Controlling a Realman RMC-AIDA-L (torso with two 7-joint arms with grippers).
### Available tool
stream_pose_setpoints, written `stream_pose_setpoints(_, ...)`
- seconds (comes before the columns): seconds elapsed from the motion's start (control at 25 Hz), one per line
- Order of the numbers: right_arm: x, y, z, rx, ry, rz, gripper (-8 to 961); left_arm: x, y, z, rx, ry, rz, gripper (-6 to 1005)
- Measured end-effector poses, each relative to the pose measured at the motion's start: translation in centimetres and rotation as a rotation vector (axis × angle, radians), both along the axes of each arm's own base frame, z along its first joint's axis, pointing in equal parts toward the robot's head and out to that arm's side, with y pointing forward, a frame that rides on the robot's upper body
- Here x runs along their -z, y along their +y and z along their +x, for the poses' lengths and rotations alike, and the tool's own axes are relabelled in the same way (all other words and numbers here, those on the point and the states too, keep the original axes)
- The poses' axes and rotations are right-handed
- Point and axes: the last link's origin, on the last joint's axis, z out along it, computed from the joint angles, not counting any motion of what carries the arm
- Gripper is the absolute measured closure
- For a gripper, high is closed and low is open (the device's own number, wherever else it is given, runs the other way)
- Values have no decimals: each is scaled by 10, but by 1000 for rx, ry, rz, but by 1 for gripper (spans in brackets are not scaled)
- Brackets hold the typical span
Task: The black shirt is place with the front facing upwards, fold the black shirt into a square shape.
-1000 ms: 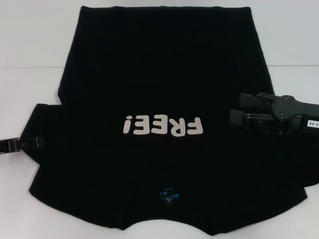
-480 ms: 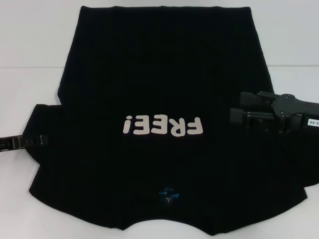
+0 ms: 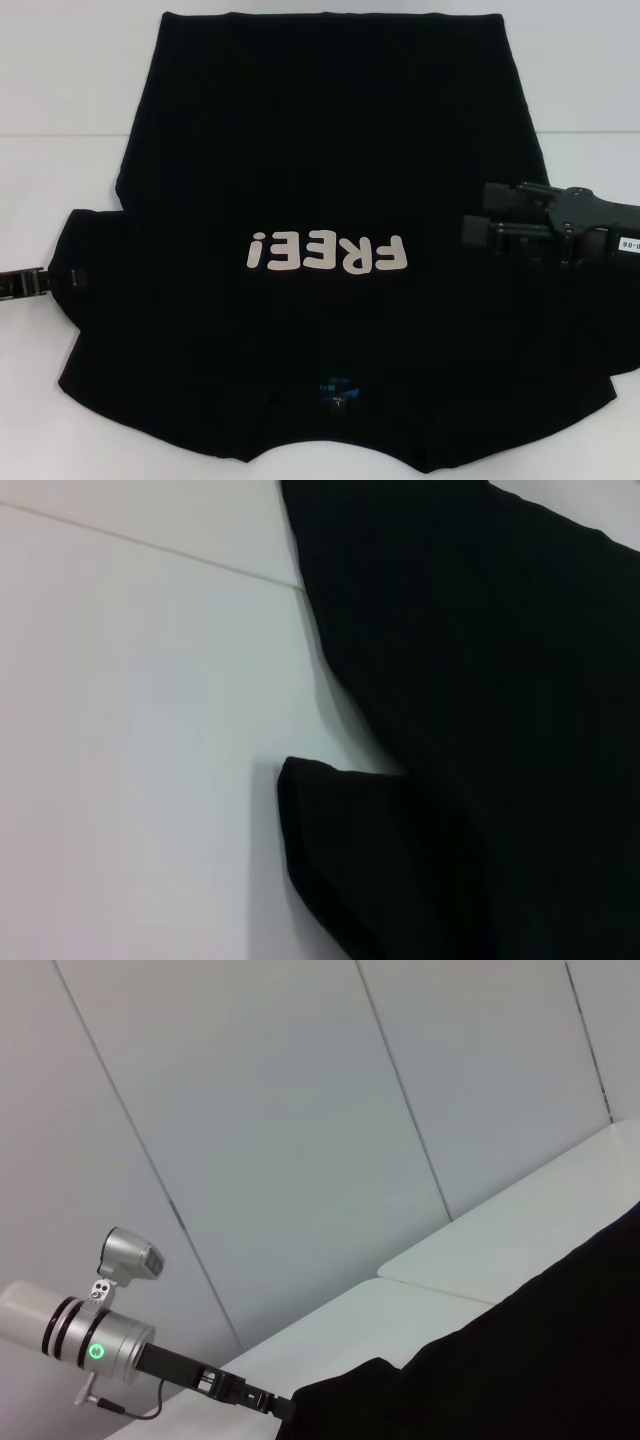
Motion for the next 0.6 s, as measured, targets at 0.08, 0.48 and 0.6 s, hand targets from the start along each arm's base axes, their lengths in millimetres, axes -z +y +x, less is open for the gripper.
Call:
stream_pose_setpoints(0.08, -1, 0, 0, 0, 3, 3, 42, 0, 0, 0, 0, 0, 0, 232)
stream_pose_setpoints(0.48, -1, 0, 0, -1, 9, 9, 41, -1, 4, 1, 1, 10, 12, 624)
stream_pose_setpoints(0.6, -1, 0, 0, 0, 10, 10, 40, -1, 5, 2, 3, 11, 13, 747)
